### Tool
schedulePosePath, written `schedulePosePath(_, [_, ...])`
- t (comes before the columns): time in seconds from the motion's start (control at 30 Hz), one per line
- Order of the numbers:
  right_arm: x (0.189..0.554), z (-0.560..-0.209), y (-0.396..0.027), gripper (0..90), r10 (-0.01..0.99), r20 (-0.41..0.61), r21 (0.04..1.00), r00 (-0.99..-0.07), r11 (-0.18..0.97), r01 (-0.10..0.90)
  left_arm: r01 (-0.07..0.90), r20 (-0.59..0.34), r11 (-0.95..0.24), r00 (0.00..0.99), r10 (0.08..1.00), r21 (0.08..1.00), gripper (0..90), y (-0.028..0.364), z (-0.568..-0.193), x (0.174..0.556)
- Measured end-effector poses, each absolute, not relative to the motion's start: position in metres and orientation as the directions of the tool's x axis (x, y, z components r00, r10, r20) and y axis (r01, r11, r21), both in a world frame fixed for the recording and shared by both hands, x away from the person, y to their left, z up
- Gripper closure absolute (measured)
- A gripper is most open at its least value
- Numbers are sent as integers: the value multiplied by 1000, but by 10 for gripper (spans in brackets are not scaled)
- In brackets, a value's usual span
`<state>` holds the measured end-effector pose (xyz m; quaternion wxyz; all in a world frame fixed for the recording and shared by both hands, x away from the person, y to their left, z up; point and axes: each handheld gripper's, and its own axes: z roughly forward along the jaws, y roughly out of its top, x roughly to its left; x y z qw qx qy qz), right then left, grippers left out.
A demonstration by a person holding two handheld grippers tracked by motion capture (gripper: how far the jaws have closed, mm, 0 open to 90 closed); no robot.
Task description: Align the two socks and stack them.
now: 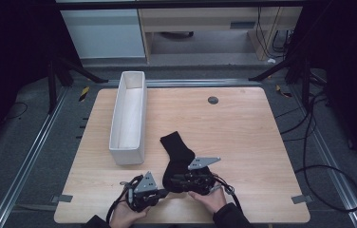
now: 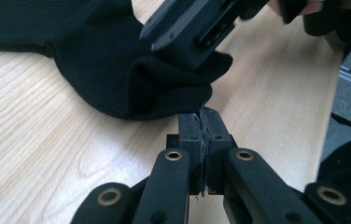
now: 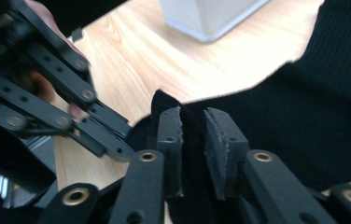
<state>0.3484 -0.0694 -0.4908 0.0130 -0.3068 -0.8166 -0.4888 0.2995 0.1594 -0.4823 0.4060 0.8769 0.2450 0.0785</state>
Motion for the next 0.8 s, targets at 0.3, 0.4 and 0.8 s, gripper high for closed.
schedulePosePath(0.3, [342,-489,-64,900,443,324,782,-836,372,500,435,-80,-557,832,549,707,846,180,-478,287])
schedulePosePath(0.4, [340,-485,-62,900,396,340,793,-853,367,487,490,-105,-532,796,596,690,804,193,-477,287])
schedulePosePath(0.8, [340,-493,-58,675,495,188,793,-848,432,429,520,-75,-447,708,702,728,693,207,-476,294])
